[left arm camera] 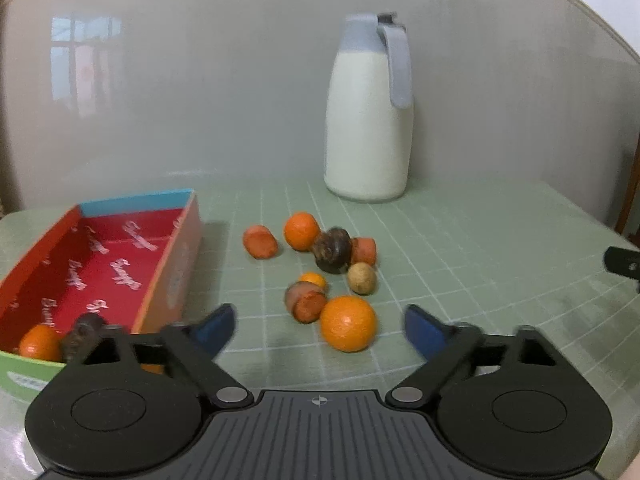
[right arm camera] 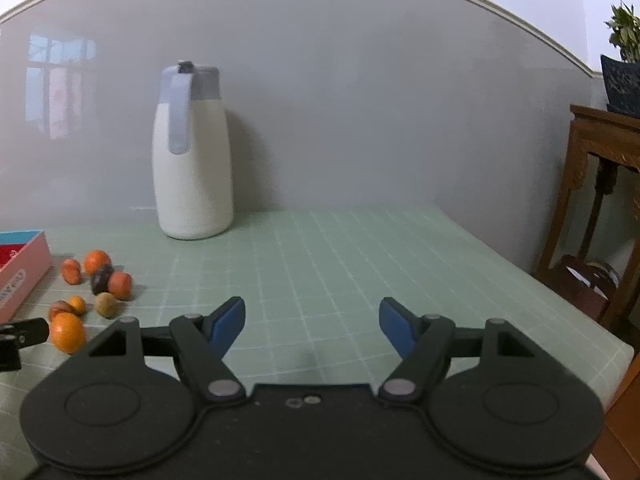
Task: Organize fruits
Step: 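Move the left gripper to another mandarin orange and close on it, then carry the orange with the left gripper into the box and open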
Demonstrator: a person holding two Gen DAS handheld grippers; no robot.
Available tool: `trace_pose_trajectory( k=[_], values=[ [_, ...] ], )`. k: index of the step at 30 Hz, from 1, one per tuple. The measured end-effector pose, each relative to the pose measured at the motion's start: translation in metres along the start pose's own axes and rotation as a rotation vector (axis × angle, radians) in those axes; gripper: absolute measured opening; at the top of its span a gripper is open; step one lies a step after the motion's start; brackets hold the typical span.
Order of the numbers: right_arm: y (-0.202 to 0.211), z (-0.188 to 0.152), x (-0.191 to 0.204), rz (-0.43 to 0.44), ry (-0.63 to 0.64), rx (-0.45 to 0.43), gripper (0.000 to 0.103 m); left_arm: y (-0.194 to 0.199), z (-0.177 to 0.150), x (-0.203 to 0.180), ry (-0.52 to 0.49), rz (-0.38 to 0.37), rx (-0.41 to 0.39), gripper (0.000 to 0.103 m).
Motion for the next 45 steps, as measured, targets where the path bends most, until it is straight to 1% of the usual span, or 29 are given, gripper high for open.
trace_pose_trajectory(
  k=[2, 6, 8, 12, 13, 15, 16, 17, 21, 26, 32, 45],
  values=[
    [-0.002, -0.001, -0.005, -0.009, -0.004, 0.004, 0.074, -0.010, -0.002, -0.003, -0.005, 0.006, 0.025, 0.083],
    [-0.011, -0.002, -0.013, -0.028, -0.010, 0.022, 0.074, -0.025, -0.001, -0.009, -0.005, 0.004, 0.045, 0.082],
    [-0.016, -0.002, -0.017, -0.043, -0.017, 0.029, 0.074, -0.032, -0.001, -0.012, -0.007, 0.000, 0.058, 0.077],
    [-0.024, 0.001, -0.023, -0.070, -0.029, 0.031, 0.074, -0.044, -0.004, -0.019, -0.024, 0.000, 0.087, 0.073],
    [-0.025, 0.002, -0.024, -0.075, -0.031, 0.028, 0.074, -0.047, -0.004, -0.021, -0.032, 0.003, 0.091, 0.070],
    [-0.026, 0.000, -0.024, -0.077, -0.029, 0.033, 0.074, -0.051, -0.005, -0.025, -0.043, 0.007, 0.106, 0.054],
    [-0.027, -0.001, -0.024, -0.075, -0.026, 0.037, 0.074, -0.051, -0.005, -0.025, -0.040, 0.003, 0.105, 0.043],
    [-0.026, -0.001, -0.024, -0.075, -0.022, 0.037, 0.074, -0.051, -0.004, -0.025, -0.041, 0.008, 0.104, 0.040],
    [-0.025, 0.001, -0.022, -0.071, -0.023, 0.028, 0.074, -0.047, -0.004, -0.023, -0.032, -0.001, 0.103, 0.039],
    [-0.023, 0.003, -0.019, -0.060, -0.027, 0.025, 0.074, -0.030, 0.003, -0.016, -0.030, -0.005, 0.061, 0.039],
    [-0.021, 0.006, -0.007, -0.038, -0.018, 0.021, 0.074, -0.004, 0.012, 0.003, -0.019, -0.005, 0.009, 0.039],
    [-0.019, 0.008, 0.034, 0.014, 0.012, 0.021, 0.074, 0.027, 0.022, 0.057, 0.033, 0.054, -0.057, 0.039]
  ],
)
Point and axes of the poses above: each gripper's, at about its wrist camera, not at the fingertips, and y roughly against the way its jaws point, x to its left, z to its top, the point moved 5 cm from there along -y, roughly the way its jaws point, and after that the axes turned 2 degrees about z, right-handed, at the moved point
